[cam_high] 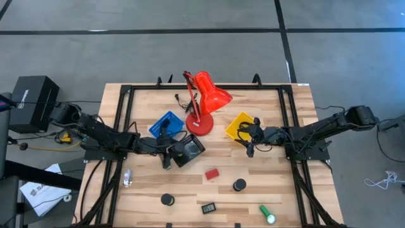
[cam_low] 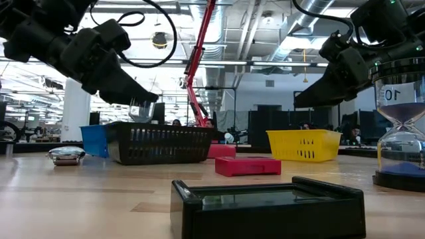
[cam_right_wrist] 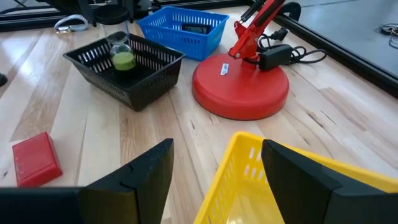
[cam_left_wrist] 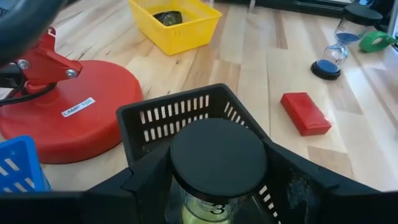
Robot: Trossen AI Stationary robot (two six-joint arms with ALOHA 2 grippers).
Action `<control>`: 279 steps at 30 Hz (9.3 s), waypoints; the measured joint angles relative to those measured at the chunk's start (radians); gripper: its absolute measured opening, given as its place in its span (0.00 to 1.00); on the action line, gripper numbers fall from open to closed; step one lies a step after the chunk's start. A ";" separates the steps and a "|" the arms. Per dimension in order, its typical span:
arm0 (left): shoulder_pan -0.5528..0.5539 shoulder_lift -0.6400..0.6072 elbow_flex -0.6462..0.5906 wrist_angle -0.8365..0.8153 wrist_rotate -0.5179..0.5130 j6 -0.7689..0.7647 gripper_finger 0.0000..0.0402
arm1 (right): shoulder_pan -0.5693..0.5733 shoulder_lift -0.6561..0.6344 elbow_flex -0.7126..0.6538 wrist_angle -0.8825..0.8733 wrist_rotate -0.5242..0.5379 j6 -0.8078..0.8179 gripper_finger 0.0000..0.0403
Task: Pick & Place Office items
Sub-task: Put the right green hourglass into the black bin, then put the red timer into the blue bin
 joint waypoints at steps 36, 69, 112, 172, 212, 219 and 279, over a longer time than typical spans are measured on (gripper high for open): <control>0.021 -0.018 0.003 0.209 -0.084 0.116 0.66 | 0.000 0.000 0.000 -0.016 0.001 -0.001 0.58; 0.021 -0.018 0.003 0.206 -0.041 0.050 0.66 | 0.000 0.000 0.000 -0.016 0.001 -0.001 0.58; -0.042 -0.017 0.002 0.370 0.143 0.058 0.52 | -0.001 0.000 0.000 0.023 0.000 0.033 0.58; 0.016 -0.017 0.002 0.391 0.143 0.023 0.44 | 0.199 0.928 1.173 -1.040 -0.433 -0.180 0.58; 0.000 -0.017 0.002 0.391 0.143 0.023 0.42 | 0.191 0.961 1.081 -0.935 -0.365 -0.280 0.58; 0.000 -0.017 0.002 0.392 0.143 0.024 0.41 | 0.190 0.961 1.077 -0.923 -0.367 -0.283 0.45; 0.055 -0.017 0.015 0.282 0.035 0.314 0.64 | -0.011 0.949 1.543 -1.174 -0.233 -0.267 0.39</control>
